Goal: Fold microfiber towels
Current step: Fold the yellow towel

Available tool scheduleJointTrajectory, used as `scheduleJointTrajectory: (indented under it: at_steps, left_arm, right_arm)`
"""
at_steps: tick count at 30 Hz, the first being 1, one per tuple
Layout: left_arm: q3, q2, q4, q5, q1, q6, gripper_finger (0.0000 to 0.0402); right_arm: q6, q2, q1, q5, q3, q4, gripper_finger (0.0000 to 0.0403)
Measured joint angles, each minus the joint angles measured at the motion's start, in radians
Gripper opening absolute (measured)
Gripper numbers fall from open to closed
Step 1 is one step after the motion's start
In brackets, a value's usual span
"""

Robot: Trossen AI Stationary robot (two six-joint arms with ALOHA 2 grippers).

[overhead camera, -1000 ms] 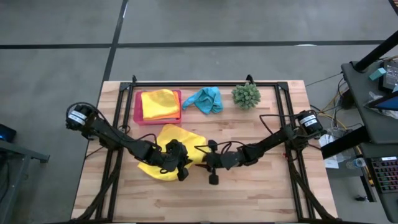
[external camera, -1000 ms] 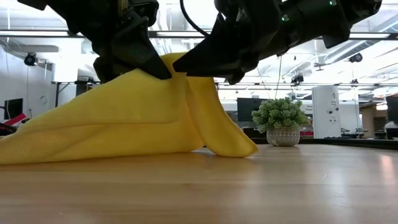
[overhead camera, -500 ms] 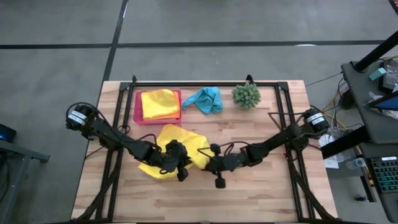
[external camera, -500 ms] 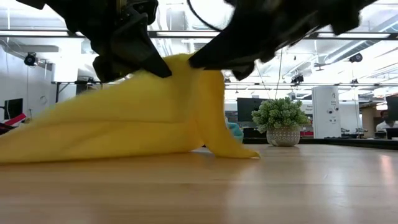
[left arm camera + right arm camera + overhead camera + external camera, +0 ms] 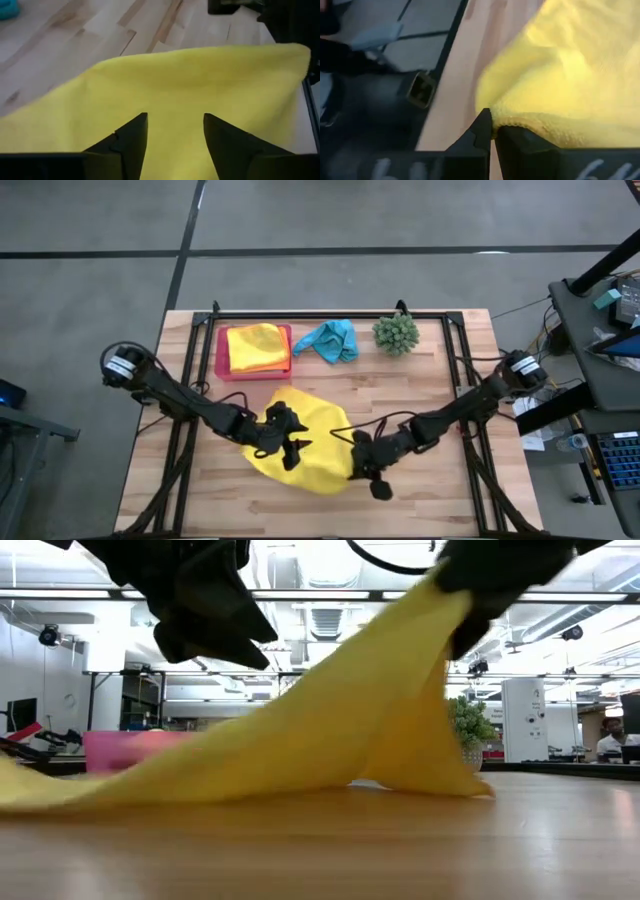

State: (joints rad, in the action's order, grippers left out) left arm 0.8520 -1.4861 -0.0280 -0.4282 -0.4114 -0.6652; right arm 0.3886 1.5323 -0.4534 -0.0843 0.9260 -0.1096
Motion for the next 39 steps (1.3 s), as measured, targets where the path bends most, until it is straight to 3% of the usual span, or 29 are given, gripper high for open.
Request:
scheduleJointTrajectory:
  at_steps: [5, 10, 14, 20, 30, 35, 39]
  left_arm:
    - [-0.001, -0.002, -0.024, 0.001, 0.0, 0.026, 0.018]
    - [-0.003, -0.053, -0.015, 0.002, 0.002, 0.025, 0.018]
    - [-0.005, -0.118, -0.008, 0.001, 0.002, 0.02, 0.018]
    - [-0.002, -0.206, 0.0, 0.002, 0.002, 0.017, 0.018]
    - [0.0, -0.207, -0.003, -0.002, 0.006, 0.044, 0.018]
    - [-0.003, -0.209, -0.019, -0.064, 0.007, 0.044, 0.018]
    - [-0.014, -0.211, -0.043, -0.077, 0.013, 0.033, 0.018]
  right_arm:
    - [0.16, -0.003, -0.036, -0.112, 0.0, 0.059, 0.0008]
    - [0.312, 0.006, -0.058, -0.125, 0.0, 0.084, 0.0019]
    - [0.38, 0.007, -0.067, -0.1, 0.0, 0.139, 0.0053]
    - [0.457, -0.049, -0.068, -0.085, 0.0, 0.393, 0.0118]
    - [0.484, -0.197, -0.068, 0.081, 0.0, 0.681, 0.0159]
    - [0.435, -0.236, -0.066, 0.293, 0.0, 0.669, 0.0149]
    - [0.387, -0.203, -0.049, 0.366, -0.004, 0.668, 0.0122]
